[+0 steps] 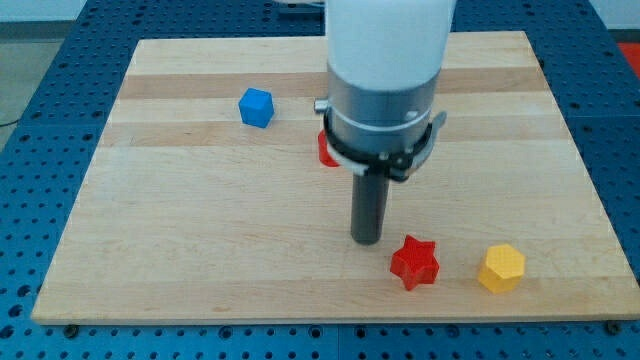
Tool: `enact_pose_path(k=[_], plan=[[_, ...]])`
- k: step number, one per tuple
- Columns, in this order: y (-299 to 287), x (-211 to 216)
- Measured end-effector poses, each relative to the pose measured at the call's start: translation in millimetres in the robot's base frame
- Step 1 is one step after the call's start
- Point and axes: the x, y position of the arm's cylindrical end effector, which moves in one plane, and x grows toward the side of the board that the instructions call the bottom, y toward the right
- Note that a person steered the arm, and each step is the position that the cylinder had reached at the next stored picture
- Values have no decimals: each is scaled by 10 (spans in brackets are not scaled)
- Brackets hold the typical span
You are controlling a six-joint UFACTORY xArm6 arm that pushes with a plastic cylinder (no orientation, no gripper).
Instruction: Move the red circle to the left of the red star
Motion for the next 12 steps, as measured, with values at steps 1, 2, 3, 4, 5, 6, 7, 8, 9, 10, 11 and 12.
enact_pose_path(k=[1,2,3,4,5,6,7,8,9,10,11,12], plan=[[686,-415],[815,-1152],[163,-1363],[-558,-1364],[-713,-1364],[-647,-1336],[-607,-1005],[-924,-694],[-976,-445],[-1173,-594],[-1249,-1131],[-533,-1187]])
